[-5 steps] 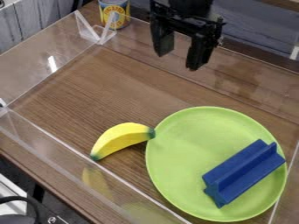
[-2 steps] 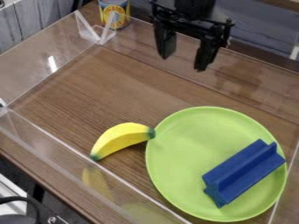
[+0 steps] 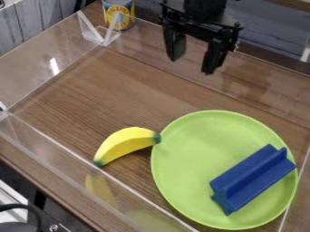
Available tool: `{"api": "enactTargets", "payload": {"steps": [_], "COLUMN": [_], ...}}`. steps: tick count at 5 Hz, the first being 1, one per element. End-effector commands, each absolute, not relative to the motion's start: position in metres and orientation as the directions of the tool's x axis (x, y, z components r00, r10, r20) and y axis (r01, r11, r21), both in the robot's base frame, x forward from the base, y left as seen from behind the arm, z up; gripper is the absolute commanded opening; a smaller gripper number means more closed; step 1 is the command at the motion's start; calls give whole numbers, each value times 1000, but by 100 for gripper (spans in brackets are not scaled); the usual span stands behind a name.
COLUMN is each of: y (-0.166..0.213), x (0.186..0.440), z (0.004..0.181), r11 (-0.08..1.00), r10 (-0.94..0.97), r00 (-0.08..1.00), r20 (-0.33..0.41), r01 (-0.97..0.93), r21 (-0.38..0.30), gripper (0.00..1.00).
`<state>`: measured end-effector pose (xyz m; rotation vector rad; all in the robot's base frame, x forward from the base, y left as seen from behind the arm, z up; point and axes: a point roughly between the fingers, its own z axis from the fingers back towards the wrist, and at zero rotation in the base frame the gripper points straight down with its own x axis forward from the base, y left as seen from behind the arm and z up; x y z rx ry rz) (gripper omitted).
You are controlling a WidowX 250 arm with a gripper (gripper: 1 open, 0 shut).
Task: Put the blue object in the green plate
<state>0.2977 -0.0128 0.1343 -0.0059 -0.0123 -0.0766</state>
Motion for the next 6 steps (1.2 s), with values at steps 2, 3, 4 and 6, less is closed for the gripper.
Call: {"api": "enactTargets", "payload": {"steps": [2,3,4,6], "y": [-34,-42,-48,-17], "x": [304,300,292,301], "z": [157,150,146,175], "r11": [999,994,982,999], "r10": [-34,-112,-189,-53], "r00": [997,992,980,995], "r20": [65,60,59,85], "r01": [34,112,189,53], "r21": [-1,-5,-8,-3], "gripper": [100,100,100,100]}}
